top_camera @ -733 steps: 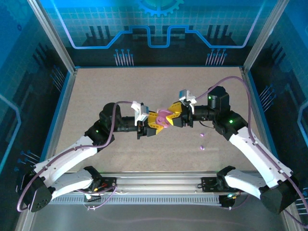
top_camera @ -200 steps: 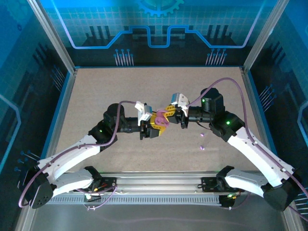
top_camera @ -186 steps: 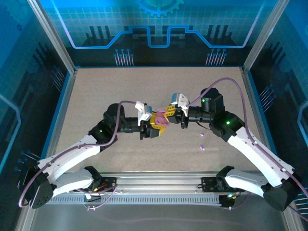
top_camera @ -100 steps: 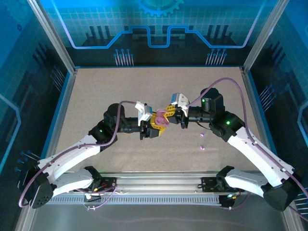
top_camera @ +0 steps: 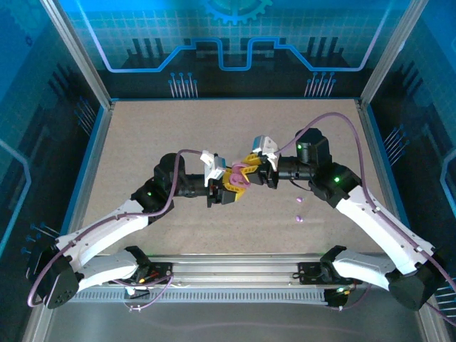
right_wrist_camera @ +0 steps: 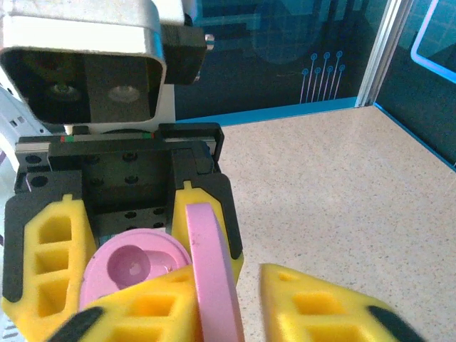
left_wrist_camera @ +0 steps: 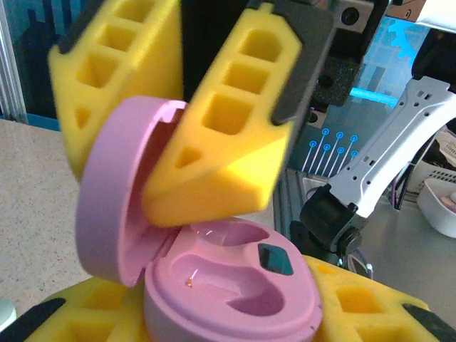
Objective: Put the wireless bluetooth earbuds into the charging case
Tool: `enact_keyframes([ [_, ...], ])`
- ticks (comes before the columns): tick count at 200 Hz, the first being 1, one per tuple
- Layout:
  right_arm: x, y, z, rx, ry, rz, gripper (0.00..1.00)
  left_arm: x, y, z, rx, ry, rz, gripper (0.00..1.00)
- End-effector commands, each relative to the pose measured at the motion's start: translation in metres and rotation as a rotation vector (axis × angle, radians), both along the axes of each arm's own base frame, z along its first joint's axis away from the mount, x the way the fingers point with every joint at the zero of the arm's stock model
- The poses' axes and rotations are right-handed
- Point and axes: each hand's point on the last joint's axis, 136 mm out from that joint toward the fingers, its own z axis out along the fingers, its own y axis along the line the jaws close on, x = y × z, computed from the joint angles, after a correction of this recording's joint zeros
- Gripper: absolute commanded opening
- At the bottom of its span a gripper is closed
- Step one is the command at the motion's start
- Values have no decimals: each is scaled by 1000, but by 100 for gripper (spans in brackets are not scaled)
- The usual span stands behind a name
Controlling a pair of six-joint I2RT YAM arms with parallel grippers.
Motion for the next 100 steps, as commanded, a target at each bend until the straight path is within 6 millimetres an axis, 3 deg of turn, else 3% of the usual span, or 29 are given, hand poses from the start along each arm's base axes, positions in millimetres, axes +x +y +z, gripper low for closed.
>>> enact_keyframes([
  [1, 1, -10, 26, 49, 26, -58, 40, -1, 0, 10, -45, -69, 5, 28],
  [28, 1, -28, 45, 124, 148, -135, 54, 7, 3, 11, -85, -88, 64, 28],
  [49, 1, -45, 56, 196, 251, -228, 58, 13, 7, 10, -121, -101, 114, 27],
  [62, 9, -63, 54, 216, 307, -344, 59, 17, 9, 8, -135, -105, 140, 27],
  [78, 28, -93, 29, 197, 410, -571, 60, 20, 10, 7, -145, -109, 160, 27],
  [100, 50, -153, -47, 119, 692, -969, 55, 22, 11, 7, -157, -110, 171, 27],
])
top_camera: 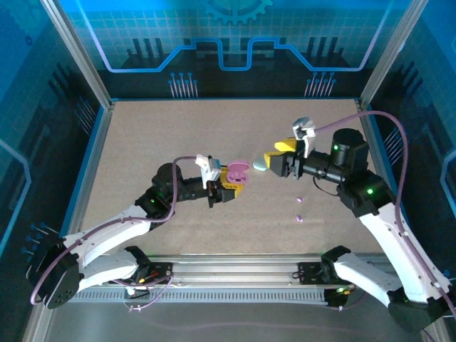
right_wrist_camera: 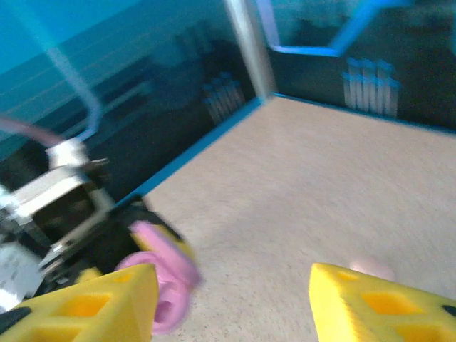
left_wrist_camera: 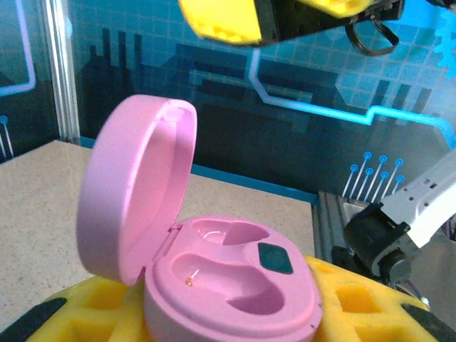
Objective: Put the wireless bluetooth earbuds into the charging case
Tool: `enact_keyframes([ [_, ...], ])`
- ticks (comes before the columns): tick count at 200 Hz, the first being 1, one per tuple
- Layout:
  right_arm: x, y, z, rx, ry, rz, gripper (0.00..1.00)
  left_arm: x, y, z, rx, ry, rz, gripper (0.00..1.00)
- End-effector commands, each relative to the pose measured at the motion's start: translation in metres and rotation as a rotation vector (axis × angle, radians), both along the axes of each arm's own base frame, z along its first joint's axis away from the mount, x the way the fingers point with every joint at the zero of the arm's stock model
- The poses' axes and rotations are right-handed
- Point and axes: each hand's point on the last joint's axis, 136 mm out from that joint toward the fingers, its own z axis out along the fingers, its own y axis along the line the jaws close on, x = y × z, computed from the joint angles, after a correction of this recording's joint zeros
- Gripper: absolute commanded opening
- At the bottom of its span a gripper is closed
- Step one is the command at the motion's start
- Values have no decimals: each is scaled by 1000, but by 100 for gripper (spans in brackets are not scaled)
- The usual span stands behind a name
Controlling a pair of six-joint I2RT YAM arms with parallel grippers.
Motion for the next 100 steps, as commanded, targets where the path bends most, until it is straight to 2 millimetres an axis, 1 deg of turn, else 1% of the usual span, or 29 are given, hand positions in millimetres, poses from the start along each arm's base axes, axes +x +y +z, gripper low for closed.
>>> enact_keyframes([
  [1, 22, -66, -85, -37, 431, -429, 55, 3, 2, 19, -75, -55, 34, 27],
  [9, 21, -82, -118, -43, 565, -517, 51, 3, 3, 19, -80, -55, 36, 27],
  [17, 16, -92, -149, -60, 687, -572, 47, 3, 3, 20, -83, -53, 36, 27],
  [29, 8, -107, -186, -115, 798, -640, 46, 2, 3, 21, -84, -53, 33, 27],
  [38, 3, -115, -208, -165, 849, -677, 46, 1, 3, 21, -85, -53, 30, 27],
  [48, -2, -120, -228, -219, 893, -689, 46, 1, 3, 21, -83, -51, 32, 27],
  [52, -3, -122, -232, -231, 904, -693, 46, 1, 4, 21, -83, -53, 33, 27],
  [55, -9, -123, -244, -249, 936, -692, 46, 0, 4, 21, -81, -54, 32, 27],
  [64, -16, -121, -259, -266, 986, -680, 46, 0, 5, 21, -78, -57, 33, 27],
  [87, -32, -115, -289, -275, 1074, -649, 46, -1, 5, 21, -75, -57, 36, 27],
  [100, -40, -117, -301, -311, 1104, -657, 46, -1, 6, 21, -77, -58, 37, 27],
])
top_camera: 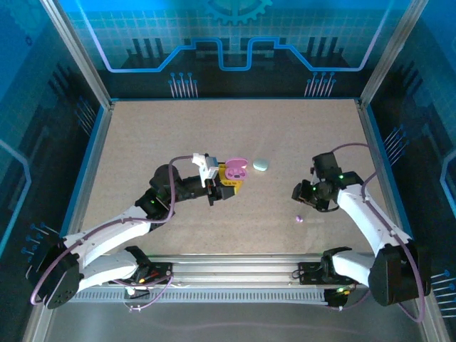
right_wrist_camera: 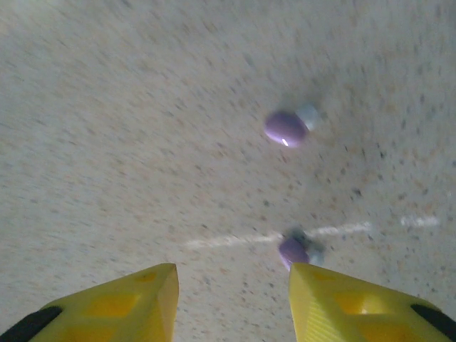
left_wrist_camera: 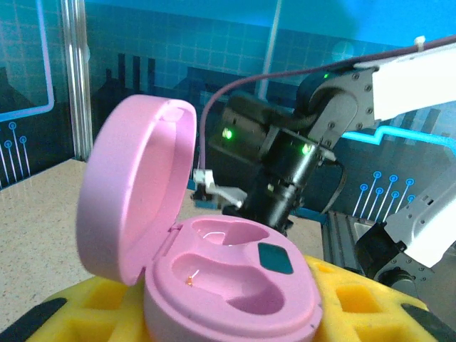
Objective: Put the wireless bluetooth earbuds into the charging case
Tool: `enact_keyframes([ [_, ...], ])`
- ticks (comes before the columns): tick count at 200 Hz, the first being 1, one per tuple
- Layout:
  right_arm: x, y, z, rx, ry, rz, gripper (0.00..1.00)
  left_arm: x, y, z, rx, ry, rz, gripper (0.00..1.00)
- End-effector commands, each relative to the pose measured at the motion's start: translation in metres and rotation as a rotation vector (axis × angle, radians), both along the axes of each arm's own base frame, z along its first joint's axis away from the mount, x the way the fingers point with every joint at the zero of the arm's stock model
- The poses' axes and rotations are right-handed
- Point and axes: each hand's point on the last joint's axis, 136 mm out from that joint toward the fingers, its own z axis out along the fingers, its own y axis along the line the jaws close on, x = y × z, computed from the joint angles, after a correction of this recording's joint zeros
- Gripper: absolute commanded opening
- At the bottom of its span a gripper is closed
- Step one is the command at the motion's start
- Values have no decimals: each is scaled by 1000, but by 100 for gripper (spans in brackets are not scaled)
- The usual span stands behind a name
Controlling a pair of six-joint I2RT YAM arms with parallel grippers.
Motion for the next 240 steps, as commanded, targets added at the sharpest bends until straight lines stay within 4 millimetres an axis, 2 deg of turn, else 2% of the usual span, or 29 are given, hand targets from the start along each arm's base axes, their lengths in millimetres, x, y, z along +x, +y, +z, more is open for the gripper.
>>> enact_keyframes([
  [1, -17, -5, -20, -23, 81, -29, 46, -5, 3, 11, -32, -36, 5, 27],
  [20, -20, -5, -25, -48, 98, 8, 45, -6, 3, 12, -34, -35, 3, 27],
  [45, -15, -6, -29, -90, 90, 71, 43, -6, 2, 11, -32, -30, -2, 27],
  [80, -10, 4, -37, -100, 121, 185, 38, -6, 1, 11, -37, -24, -7, 27],
  [148, -11, 5, -59, -140, 207, 231, 36, -6, 2, 12, -34, -24, -4, 27],
  [183, -19, 4, -62, -143, 238, 236, 30, -6, 2, 11, -33, -21, -6, 28],
  [240, -27, 5, -58, -147, 268, 239, 30, -6, 1, 10, -31, -16, -4, 28],
])
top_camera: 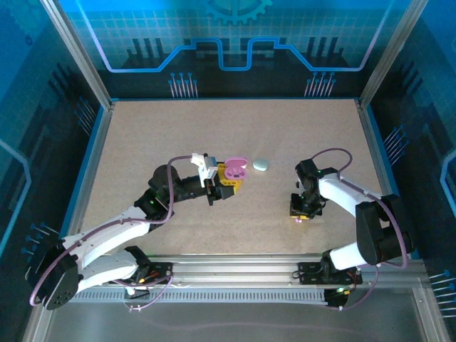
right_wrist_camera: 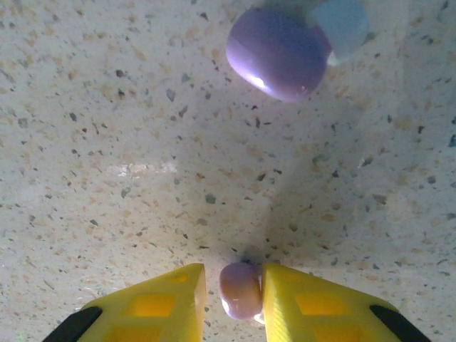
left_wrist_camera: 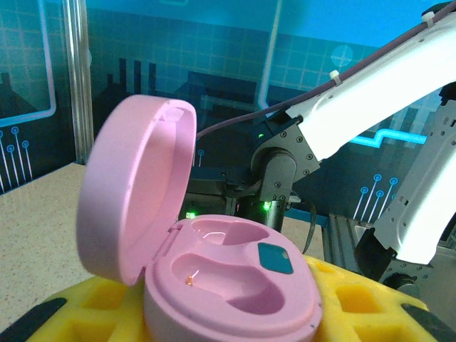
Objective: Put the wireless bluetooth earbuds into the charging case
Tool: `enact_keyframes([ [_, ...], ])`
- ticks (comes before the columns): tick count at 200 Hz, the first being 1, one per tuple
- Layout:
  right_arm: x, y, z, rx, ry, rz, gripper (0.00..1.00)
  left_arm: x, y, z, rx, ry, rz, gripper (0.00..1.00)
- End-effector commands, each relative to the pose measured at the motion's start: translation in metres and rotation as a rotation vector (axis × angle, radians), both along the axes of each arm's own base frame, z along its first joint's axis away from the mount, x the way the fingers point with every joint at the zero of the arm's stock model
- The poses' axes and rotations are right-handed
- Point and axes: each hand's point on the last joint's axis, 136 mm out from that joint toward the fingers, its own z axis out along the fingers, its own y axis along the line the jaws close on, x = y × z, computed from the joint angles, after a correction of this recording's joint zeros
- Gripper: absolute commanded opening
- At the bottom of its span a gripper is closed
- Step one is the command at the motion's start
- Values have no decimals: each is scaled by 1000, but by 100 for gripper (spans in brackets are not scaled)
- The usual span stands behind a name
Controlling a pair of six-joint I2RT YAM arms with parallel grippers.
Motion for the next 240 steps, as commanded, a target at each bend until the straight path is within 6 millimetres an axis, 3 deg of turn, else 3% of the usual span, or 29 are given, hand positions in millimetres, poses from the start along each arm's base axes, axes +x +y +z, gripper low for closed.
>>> enact_keyframes([
  [1, -4, 1, 7, -13, 19, 10, 30, -5, 0, 7, -25, -9, -8, 28],
  [55, -1, -1, 9, -30, 6, 10, 32, -5, 0, 7, -25, -5, -7, 28],
  [240, 2, -2, -5, -55, 47, 13, 26, -4, -1, 6, -20, 9, -6, 28],
])
